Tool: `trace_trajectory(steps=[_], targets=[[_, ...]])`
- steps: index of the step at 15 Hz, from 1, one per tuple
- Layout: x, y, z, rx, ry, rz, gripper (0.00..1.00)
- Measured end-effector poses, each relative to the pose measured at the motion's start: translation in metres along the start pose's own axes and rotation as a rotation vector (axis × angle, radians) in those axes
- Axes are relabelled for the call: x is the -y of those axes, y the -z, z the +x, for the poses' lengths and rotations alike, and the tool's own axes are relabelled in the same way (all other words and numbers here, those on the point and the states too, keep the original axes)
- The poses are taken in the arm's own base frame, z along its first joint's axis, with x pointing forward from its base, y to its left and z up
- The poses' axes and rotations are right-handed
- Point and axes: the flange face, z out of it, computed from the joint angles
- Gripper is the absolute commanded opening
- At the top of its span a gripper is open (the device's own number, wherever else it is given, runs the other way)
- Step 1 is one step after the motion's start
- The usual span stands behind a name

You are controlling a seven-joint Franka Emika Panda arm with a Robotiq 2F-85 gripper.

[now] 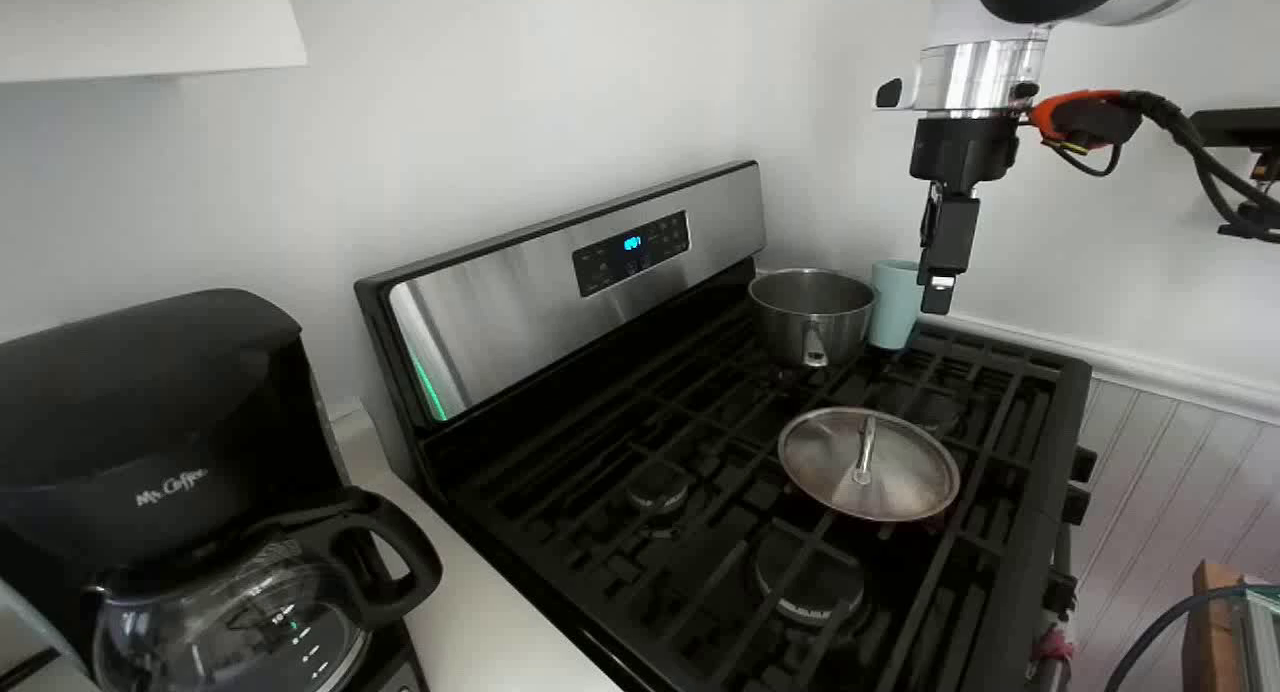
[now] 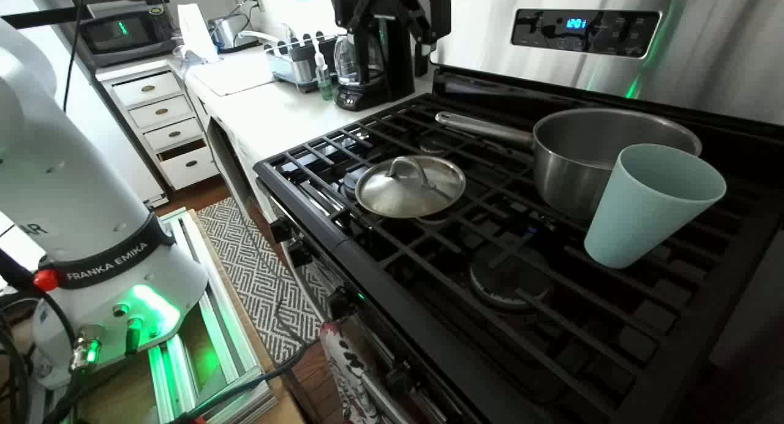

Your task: Put the silver lid on the silver pot

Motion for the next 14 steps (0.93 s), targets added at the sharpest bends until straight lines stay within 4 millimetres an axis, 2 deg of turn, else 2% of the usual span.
trace_trajectory(steps=[6,9,14], targets=[[0.001,0.0,0.001,0.002,-0.004,-0.003,1.0],[0.002,-0.005,0.006,0.001,-0.11,-0.023,1.0],[0.013,-0.048,0.023,0.025,-0.316,-0.055,1.0]])
